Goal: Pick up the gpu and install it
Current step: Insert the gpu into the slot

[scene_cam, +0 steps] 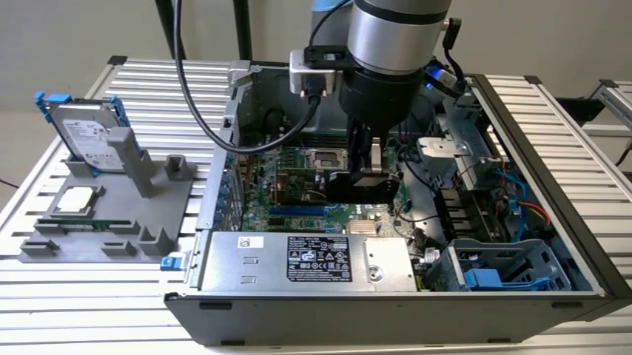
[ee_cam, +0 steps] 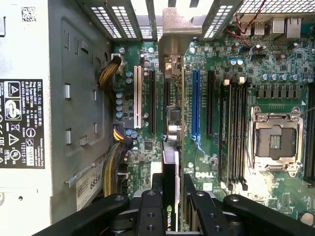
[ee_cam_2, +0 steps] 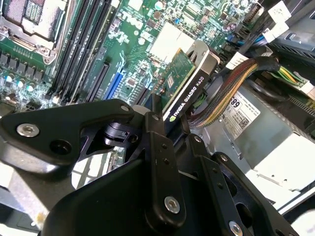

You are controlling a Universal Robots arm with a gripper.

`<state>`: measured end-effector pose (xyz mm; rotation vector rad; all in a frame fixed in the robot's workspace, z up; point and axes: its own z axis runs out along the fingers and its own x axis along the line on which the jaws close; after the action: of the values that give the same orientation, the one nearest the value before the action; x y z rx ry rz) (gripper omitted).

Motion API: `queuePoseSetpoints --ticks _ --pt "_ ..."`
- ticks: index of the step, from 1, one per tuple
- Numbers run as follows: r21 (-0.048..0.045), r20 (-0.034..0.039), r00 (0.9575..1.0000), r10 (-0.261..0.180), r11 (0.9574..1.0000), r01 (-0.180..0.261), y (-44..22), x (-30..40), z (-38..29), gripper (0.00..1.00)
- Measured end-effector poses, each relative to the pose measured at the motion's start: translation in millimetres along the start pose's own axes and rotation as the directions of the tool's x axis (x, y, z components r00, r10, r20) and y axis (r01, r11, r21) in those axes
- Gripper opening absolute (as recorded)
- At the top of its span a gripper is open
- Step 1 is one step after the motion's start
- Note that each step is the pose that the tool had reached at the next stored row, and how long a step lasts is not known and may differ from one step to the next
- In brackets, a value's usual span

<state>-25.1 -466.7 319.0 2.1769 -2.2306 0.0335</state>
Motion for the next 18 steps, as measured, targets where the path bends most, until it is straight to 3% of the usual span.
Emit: queuePoseSetpoints --ticks 18 --pt "-0.0001 0.0004 1.0 0.0 1.0 0.0 3.5 -2.0 4.3 0.0"
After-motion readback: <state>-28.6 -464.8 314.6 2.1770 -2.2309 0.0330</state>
